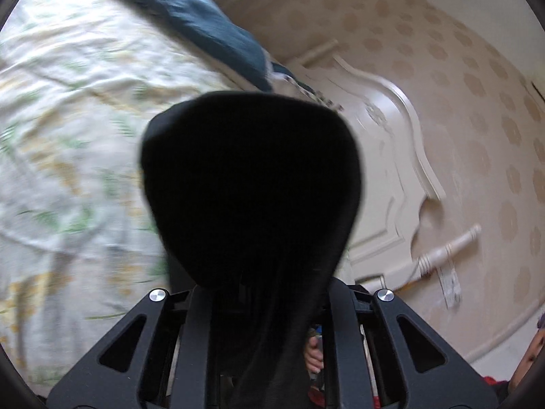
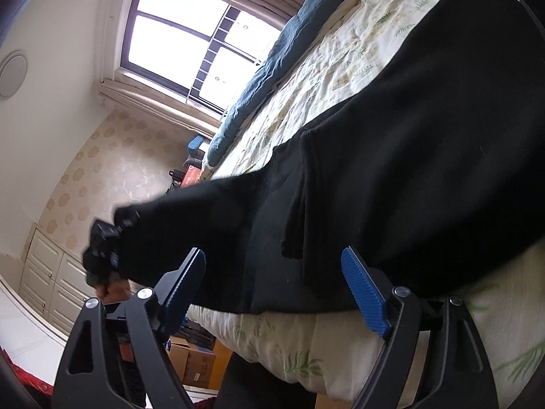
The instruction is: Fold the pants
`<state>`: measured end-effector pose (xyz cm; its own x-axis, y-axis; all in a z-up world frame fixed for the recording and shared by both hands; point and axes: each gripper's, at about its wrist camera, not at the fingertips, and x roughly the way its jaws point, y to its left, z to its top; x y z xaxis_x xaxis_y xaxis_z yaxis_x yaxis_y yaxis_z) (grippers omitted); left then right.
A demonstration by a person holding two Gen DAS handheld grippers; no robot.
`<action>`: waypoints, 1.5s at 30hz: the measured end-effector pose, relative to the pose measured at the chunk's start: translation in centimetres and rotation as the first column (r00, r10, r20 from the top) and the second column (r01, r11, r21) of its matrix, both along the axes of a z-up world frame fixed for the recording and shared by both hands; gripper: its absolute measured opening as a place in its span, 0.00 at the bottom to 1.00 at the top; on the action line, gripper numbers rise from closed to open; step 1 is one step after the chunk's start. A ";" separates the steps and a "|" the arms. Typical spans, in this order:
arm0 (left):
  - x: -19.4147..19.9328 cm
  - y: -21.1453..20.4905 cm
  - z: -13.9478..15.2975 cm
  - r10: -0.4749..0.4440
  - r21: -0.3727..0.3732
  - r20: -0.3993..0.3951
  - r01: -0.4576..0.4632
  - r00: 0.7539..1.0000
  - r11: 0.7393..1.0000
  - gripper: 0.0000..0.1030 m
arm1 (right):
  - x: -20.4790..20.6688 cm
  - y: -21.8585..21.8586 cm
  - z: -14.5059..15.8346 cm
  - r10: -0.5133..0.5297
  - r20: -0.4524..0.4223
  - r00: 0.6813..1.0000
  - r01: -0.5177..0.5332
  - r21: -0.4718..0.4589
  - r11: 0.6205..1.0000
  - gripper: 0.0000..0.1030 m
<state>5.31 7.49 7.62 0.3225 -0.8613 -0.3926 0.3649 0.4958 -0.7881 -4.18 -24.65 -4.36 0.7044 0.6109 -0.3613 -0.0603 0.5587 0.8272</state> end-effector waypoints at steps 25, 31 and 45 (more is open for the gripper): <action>1.1 -29.1 -4.7 -0.217 0.516 0.018 0.176 0.976 0.838 0.13 | -6.3 -1.2 -3.2 -0.002 -0.056 0.998 0.003 0.024 1.000 0.79; 0.5 -32.1 -6.5 -0.202 0.631 0.058 0.121 0.978 0.766 0.14 | -7.0 -1.7 -3.6 -0.009 -0.064 0.998 0.013 0.057 0.998 0.79; -2.0 -35.2 -6.5 -0.246 0.700 0.142 0.078 0.959 0.710 0.41 | -7.6 -3.2 -5.0 -0.027 -0.084 0.996 0.041 0.166 0.985 0.79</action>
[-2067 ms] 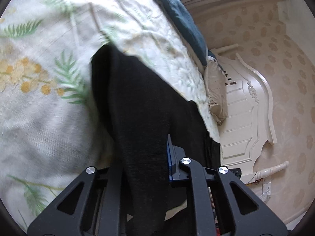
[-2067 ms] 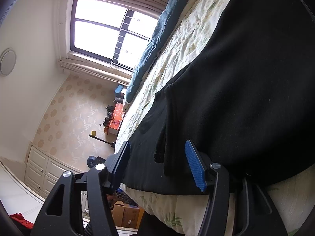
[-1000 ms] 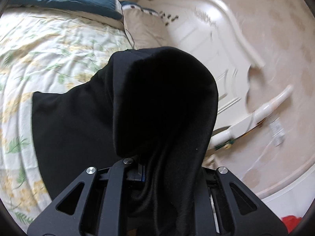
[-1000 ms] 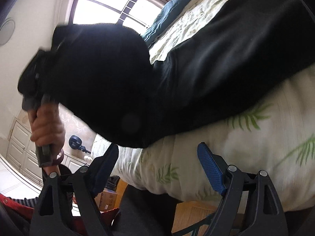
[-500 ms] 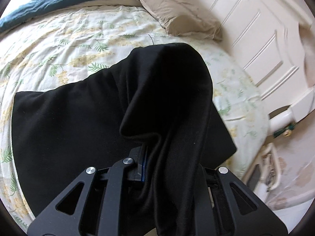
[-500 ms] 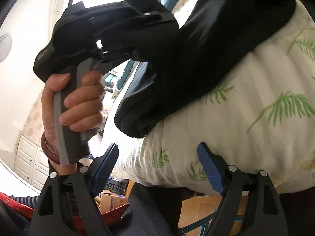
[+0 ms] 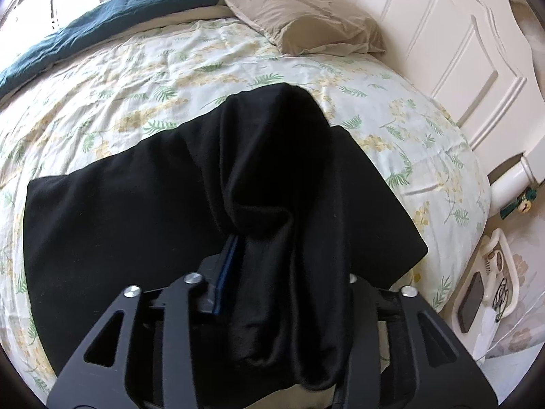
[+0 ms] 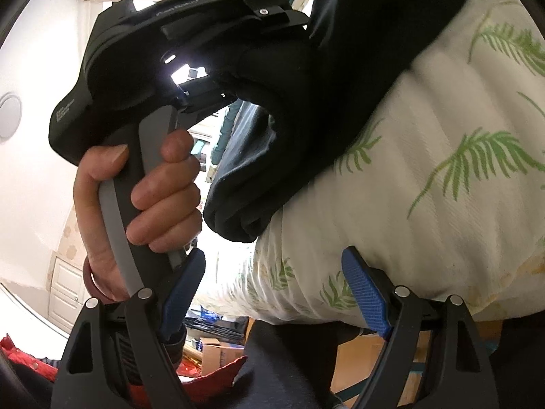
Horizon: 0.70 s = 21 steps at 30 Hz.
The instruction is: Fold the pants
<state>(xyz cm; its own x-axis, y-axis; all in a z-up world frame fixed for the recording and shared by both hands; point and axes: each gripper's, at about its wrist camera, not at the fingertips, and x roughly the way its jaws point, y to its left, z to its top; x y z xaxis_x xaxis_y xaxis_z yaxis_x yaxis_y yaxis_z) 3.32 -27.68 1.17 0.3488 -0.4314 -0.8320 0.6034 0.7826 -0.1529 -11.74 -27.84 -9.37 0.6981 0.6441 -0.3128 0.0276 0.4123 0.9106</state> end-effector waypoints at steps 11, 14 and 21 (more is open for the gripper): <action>-2.7 1.0 1.4 -0.069 -0.101 0.007 0.069 0.998 0.992 0.76 | -2.0 -1.4 0.0 -0.067 -0.040 0.997 0.067 -0.001 0.998 0.79; -3.8 3.0 2.6 -0.071 -0.179 0.024 0.074 0.997 0.981 0.82 | -2.1 -1.4 0.3 -0.077 -0.049 0.996 0.076 -0.028 0.997 0.79; -4.3 12.0 4.2 0.051 -0.311 0.069 -0.027 0.996 0.950 0.90 | -2.9 -2.9 3.1 -0.149 -0.023 0.989 0.146 -0.117 0.982 0.79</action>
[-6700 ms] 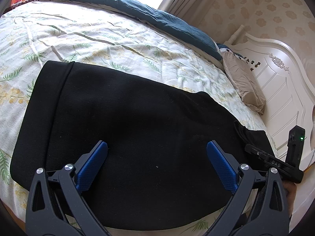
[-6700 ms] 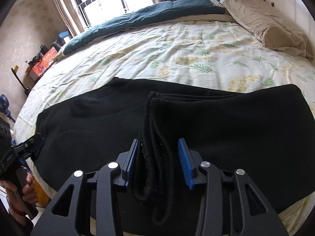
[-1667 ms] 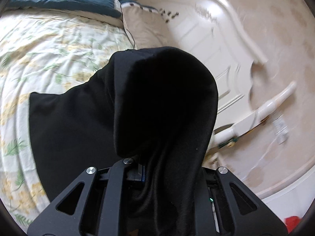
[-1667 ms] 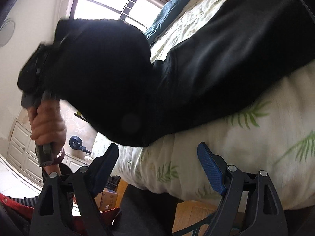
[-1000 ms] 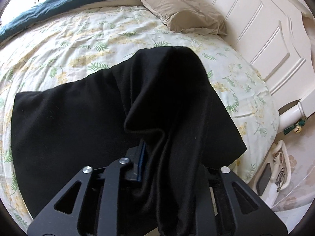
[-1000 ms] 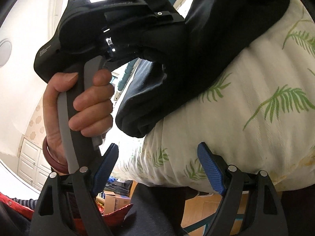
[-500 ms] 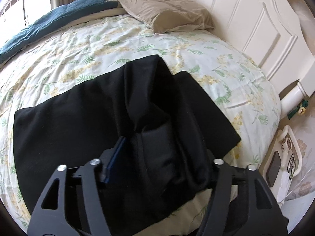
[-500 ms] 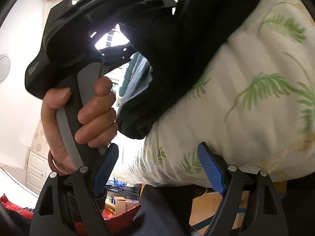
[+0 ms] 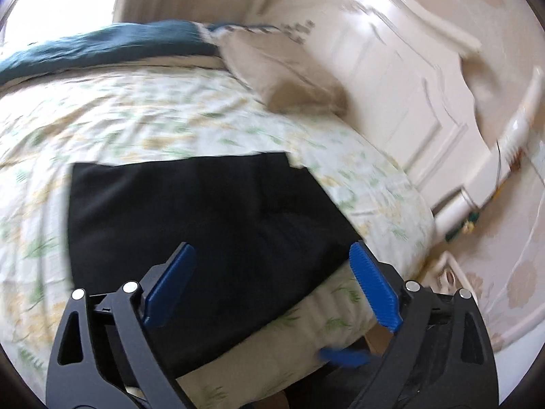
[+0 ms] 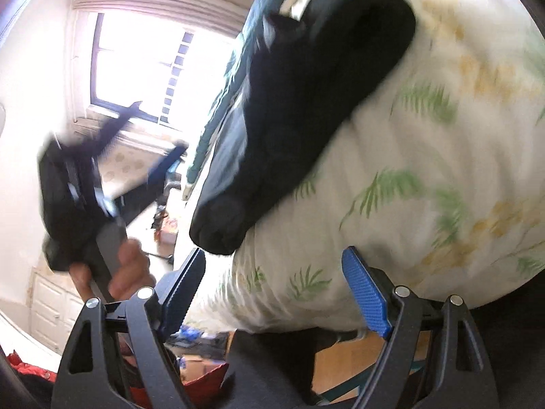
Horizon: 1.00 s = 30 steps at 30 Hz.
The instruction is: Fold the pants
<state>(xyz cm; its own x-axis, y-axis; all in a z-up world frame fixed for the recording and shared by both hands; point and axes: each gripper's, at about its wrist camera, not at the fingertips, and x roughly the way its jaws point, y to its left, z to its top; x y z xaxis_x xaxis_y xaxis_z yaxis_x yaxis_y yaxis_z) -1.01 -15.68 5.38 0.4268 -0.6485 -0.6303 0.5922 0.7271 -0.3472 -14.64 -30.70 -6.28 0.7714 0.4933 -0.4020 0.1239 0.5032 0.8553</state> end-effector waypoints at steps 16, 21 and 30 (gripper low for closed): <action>5.0 16.9 -8.1 0.299 -0.079 -0.258 -0.328 0.919 0.941 0.91 | 12.1 -9.4 5.1 0.068 -0.049 0.996 -0.076 -0.202 0.976 0.79; 4.5 16.9 -8.8 0.287 -0.074 -0.250 -0.314 0.925 0.947 0.91 | 13.9 -8.0 4.9 0.116 -0.106 0.988 -0.139 -0.248 0.959 0.78; 4.5 16.9 -9.2 0.286 -0.078 -0.252 -0.314 0.925 0.946 0.91 | 15.3 -4.5 4.9 0.213 -0.165 0.963 -0.256 -0.319 0.913 0.16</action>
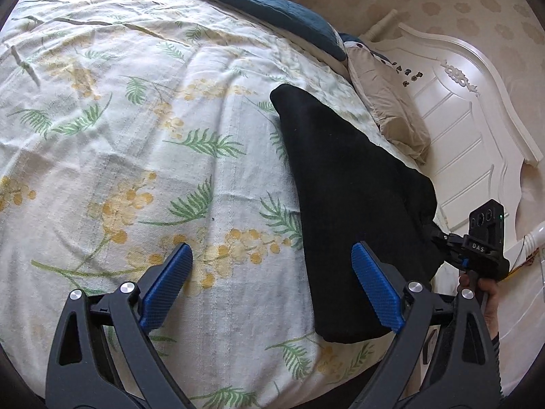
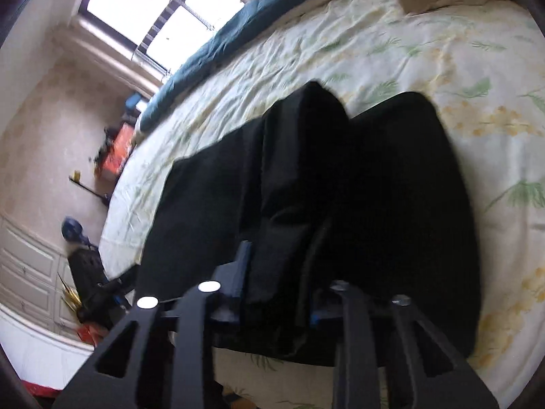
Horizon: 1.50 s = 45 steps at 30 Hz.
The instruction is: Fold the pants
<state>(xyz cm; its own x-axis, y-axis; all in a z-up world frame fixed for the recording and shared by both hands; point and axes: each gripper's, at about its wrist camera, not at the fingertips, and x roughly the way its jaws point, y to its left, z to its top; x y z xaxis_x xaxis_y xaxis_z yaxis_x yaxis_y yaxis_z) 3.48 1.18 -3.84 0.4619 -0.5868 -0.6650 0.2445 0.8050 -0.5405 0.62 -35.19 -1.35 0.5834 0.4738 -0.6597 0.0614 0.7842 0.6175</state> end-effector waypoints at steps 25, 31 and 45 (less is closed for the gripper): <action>-0.2 -2.5 0.3 -0.061 -0.020 -0.032 0.061 0.998 0.998 0.91 | -4.6 -9.4 -5.2 -0.173 0.069 0.982 0.150 0.261 0.954 0.16; -0.2 -2.7 0.1 -0.066 -0.009 -0.026 0.066 0.997 0.998 0.91 | -6.2 -9.9 -5.0 -0.207 0.097 0.974 0.156 0.378 0.912 0.45; -0.9 -4.3 0.0 -0.142 -0.123 -0.063 0.133 0.988 0.983 0.91 | -7.8 -9.8 -4.5 -0.262 0.094 0.960 0.219 0.324 0.920 0.72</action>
